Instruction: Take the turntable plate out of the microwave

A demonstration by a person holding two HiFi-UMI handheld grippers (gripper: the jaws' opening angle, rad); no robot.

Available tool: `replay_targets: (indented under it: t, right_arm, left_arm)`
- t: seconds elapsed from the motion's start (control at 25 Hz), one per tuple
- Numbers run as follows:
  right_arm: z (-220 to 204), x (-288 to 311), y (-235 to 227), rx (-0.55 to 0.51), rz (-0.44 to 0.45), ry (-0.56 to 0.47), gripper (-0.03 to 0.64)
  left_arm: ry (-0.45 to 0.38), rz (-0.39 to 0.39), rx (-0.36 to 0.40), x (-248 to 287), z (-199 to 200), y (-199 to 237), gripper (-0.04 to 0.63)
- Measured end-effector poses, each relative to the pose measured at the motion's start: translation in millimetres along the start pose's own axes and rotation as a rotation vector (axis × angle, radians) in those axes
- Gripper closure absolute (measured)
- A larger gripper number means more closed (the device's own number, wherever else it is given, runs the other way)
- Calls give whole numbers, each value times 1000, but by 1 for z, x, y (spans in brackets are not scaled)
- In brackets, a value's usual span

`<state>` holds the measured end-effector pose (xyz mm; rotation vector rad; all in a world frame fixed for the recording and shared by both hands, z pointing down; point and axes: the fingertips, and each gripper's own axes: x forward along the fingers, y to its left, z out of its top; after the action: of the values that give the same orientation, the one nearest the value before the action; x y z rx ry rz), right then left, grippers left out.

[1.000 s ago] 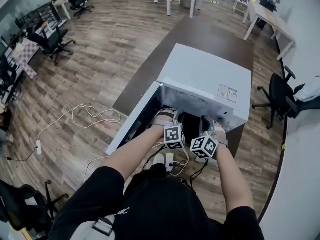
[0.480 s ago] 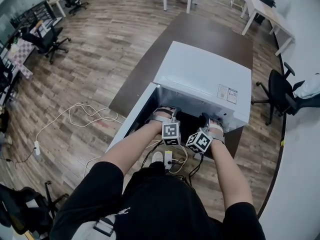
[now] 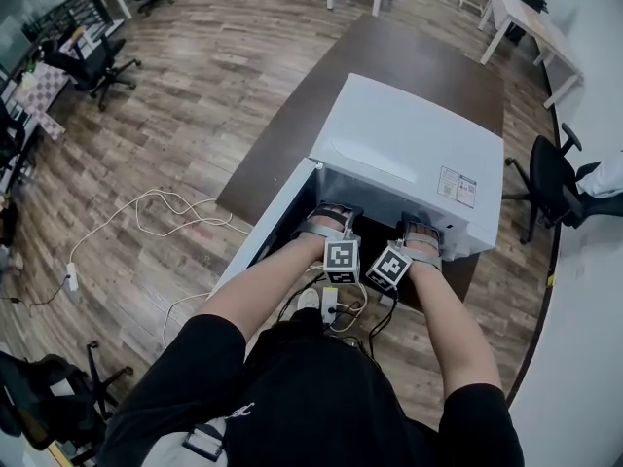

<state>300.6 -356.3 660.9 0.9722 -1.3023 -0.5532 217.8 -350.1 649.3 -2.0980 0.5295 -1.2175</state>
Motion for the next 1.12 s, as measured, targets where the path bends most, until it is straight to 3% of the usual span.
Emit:
replay_targets:
  t: [0.16, 0.4, 0.56, 0.8, 0.96, 1.12]
  right_arm:
    - [6, 9, 5, -47, -24, 13, 536]
    - [15, 21, 3, -165, -10, -10, 535]
    - [8, 28, 1, -261, -3, 27, 534]
    - [10, 35, -7, -271, -76, 30, 555]
    - [21, 33, -9, -244, -128, -46, 556]
    - [19, 28, -2, -259, -99, -61, 588]
  left_arm:
    - [2, -1, -1, 0, -1, 3, 509]
    - [8, 3, 8, -5, -3, 5, 498]
    - [14, -3, -2, -9, -1, -1, 494]
    - [39, 3, -46, -18, -11, -1, 491]
    - [50, 12, -70, -21, -14, 1, 488]
    - [46, 39, -60, -22, -12, 5, 466]
